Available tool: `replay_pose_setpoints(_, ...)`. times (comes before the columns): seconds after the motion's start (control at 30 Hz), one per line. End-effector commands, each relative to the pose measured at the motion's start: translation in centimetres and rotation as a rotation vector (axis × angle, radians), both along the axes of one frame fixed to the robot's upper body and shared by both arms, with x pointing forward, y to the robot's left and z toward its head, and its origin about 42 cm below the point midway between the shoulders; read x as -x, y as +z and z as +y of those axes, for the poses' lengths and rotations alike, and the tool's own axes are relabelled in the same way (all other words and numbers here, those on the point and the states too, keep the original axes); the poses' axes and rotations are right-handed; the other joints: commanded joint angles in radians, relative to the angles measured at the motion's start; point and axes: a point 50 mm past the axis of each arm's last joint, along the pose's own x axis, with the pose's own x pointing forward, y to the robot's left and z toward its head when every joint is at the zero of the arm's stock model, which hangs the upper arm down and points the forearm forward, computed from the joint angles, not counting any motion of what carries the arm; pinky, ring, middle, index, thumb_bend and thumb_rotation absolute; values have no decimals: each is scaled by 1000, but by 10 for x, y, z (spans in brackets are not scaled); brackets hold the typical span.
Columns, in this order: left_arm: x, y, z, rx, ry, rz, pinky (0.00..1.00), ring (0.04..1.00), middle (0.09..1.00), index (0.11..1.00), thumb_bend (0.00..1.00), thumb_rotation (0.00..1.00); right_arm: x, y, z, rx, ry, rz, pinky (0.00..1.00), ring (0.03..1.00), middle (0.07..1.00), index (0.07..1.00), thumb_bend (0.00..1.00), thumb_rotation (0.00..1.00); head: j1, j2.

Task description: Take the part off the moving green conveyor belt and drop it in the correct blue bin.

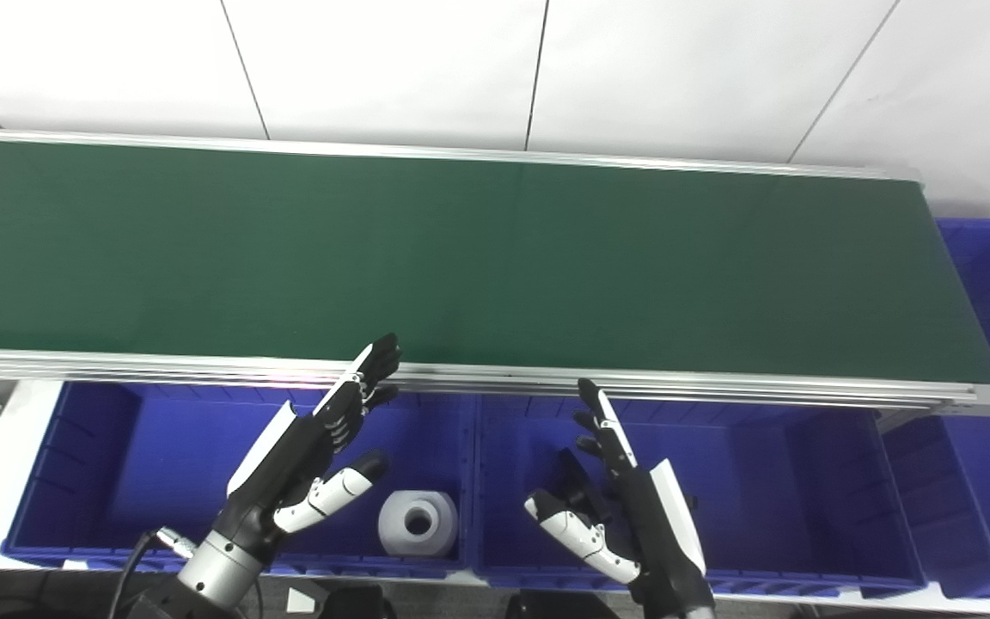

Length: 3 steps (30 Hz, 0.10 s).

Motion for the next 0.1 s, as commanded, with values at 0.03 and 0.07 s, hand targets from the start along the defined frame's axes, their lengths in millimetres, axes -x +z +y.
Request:
replay_pose_setpoints(0.03,0,6,1,-5,-1,-54,957,1000,1000,1000,411,699,-2,8,-1,-19,-15,-109,869,943,985,995,735,707,-1,-5)
replay_pose_setpoints(0.07,1,5,0,-6,1,-54,956,1000,1000,1000,412,700,-2,8,-1,-19,-18,-113,868,943,985,994,735,706,-2,-8)
